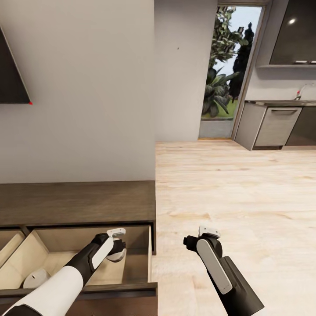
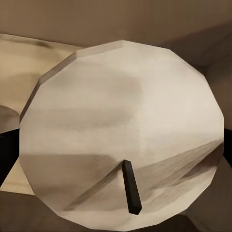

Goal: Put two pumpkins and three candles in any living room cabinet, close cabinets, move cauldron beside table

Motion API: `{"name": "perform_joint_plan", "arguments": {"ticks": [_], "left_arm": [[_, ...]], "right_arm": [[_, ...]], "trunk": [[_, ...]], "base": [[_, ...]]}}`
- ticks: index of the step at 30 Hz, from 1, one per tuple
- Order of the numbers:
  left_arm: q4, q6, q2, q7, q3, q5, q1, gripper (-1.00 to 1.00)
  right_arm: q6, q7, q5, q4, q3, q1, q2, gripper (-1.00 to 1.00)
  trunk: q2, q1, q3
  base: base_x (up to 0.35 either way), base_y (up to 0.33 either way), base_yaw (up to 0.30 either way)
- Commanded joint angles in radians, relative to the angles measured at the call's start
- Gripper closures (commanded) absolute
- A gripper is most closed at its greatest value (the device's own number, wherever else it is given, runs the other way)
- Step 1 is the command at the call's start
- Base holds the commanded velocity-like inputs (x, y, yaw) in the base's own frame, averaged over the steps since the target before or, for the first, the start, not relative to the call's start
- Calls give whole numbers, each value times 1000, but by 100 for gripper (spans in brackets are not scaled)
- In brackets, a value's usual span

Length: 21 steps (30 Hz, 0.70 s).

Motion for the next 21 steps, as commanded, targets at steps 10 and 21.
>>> {"name": "perform_joint_plan", "arguments": {"ticks": [10,21], "left_arm": [[-3,1,2,10,-8,9,-1,100],[-7,1,2,10,-8,9,-1,100]], "right_arm": [[3,-10,-10,-1,1,-1,0,-100],[3,-10,-11,0,1,-1,0,-100]], "trunk": [[-71,38,-32],[-87,50,-73]], "base": [[0,0,0],[0,0,0]]}}
